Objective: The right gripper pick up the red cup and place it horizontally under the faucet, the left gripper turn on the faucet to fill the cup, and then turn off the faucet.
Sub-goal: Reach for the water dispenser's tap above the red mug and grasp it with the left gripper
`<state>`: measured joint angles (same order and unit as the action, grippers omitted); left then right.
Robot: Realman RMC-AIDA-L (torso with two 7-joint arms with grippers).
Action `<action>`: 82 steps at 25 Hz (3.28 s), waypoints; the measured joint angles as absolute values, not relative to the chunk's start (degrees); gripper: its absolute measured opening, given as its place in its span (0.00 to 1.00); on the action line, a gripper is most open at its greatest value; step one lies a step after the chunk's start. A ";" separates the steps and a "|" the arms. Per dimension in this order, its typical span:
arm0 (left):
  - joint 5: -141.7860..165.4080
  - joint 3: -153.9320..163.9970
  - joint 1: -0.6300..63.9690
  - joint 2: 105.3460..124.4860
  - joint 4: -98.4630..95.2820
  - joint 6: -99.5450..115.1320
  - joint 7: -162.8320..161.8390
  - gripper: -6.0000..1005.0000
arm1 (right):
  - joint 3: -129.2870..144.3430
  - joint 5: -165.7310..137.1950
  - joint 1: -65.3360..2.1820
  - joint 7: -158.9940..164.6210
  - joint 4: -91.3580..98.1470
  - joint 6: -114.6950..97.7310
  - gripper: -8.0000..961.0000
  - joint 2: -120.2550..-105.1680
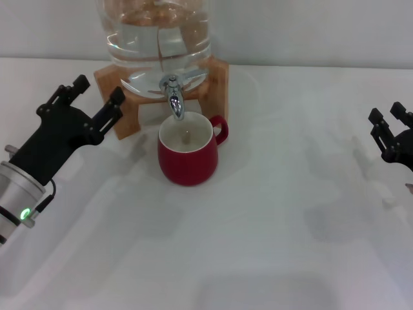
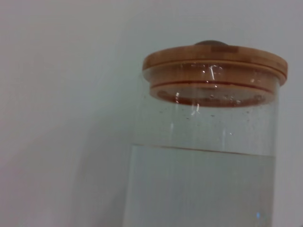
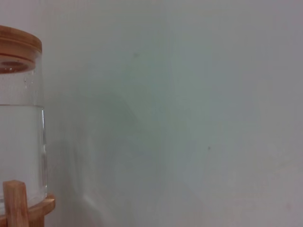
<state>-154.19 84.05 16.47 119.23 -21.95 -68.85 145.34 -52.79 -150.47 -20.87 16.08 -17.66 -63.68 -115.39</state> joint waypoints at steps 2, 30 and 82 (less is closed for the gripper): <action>-152.11 84.06 15.67 119.19 -23.98 -67.44 143.67 0.75 | -52.73 -150.47 -20.88 16.09 -17.66 -63.50 0.44 -115.40; -94.94 71.95 3.22 119.00 -70.98 -62.55 84.71 0.75 | -52.29 -150.74 -21.35 16.61 -17.66 -62.22 0.44 -115.73; -68.60 58.45 28.94 114.59 -72.27 -84.22 79.11 0.75 | -47.52 -150.81 -21.20 16.79 -19.21 -62.23 0.44 -116.13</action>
<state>-68.60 58.45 28.94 114.59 -72.27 -84.22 79.11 -47.52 -150.81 -21.20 16.79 -19.21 -62.23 -116.13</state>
